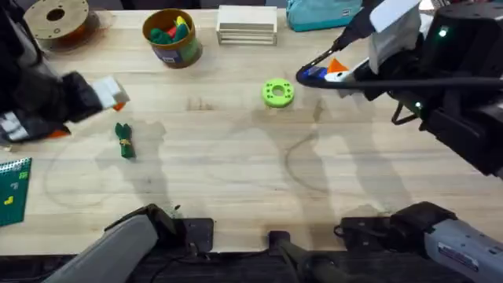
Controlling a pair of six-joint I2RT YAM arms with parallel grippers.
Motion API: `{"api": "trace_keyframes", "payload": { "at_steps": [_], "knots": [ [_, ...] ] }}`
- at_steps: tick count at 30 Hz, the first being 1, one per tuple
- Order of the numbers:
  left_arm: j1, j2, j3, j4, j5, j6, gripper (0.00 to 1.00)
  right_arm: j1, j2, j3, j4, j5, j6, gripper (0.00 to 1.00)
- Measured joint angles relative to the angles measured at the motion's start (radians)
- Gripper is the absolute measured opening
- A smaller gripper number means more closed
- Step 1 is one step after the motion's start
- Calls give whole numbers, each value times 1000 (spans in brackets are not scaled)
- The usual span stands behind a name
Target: Pick up the gripper from the table and insert it into the empty holder that is missing its gripper. Then pick up a screw, insert it into the mounting hole, and use the screwdriver to tighten it. Finally, clean up the table by picking up the vegetable and placing it into the bucket.
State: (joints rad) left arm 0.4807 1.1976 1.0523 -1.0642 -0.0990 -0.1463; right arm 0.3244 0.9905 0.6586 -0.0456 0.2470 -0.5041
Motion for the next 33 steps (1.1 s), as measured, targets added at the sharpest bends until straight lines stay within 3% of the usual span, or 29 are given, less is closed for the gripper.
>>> {"api": "trace_keyframes", "payload": {
  "at_steps": [3,8,12,15,21,31,32,33],
  "knots": [
    [40,0,-98,43,-3,2,985,0,0,0,0,0,0,955],
    [40,0,-110,68,2,8,985,0,0,0,0,0,0,954],
    [40,19,-110,99,58,54,985,0,0,0,0,0,0,954],
    [40,82,-110,104,103,112,985,0,0,0,0,0,0,954],
    [40,210,-110,146,114,192,984,0,0,0,0,0,0,954],
    [41,370,-110,217,113,219,996,0,0,0,0,0,0,954],
    [43,379,-110,218,113,218,988,0,0,0,0,0,0,954],
    [53,399,-110,218,115,216,836,0,0,0,0,0,0,954]
  ]
}}
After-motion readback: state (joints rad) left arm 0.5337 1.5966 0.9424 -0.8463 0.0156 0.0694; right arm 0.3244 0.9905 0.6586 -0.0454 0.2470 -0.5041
